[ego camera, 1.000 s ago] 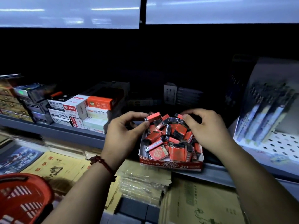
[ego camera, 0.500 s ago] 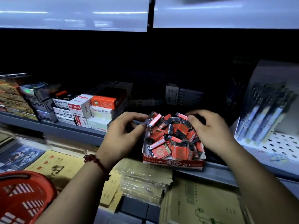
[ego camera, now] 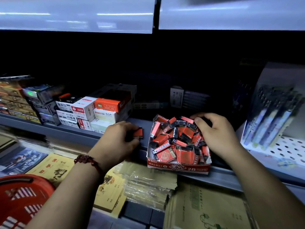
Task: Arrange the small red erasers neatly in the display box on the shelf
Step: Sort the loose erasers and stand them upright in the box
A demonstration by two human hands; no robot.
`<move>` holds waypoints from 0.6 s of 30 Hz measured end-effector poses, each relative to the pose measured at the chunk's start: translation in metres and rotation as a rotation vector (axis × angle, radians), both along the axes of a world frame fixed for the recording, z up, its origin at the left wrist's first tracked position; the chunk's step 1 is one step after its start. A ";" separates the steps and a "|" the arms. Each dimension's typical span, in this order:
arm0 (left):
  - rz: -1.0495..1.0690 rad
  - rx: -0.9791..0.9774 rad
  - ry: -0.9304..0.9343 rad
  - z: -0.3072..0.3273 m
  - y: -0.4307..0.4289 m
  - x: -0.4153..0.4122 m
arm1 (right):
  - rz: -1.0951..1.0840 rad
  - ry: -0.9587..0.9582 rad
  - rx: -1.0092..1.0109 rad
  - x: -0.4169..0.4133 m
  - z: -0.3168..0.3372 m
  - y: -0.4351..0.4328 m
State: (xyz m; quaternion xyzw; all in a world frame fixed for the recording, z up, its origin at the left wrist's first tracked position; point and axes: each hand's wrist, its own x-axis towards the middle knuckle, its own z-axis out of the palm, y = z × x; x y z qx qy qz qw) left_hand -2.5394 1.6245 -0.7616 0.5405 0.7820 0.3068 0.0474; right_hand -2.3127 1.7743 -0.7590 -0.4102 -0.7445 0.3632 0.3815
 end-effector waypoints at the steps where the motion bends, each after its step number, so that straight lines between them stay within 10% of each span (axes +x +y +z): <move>1: 0.005 0.016 -0.035 -0.001 0.001 0.000 | 0.002 0.000 0.000 -0.001 0.000 0.000; 10: -0.062 0.394 -0.441 -0.004 0.013 0.020 | -0.081 0.087 -0.021 0.000 0.005 -0.003; 18: -0.243 0.396 -0.339 -0.007 0.019 0.029 | -0.026 0.060 0.019 0.005 0.005 -0.006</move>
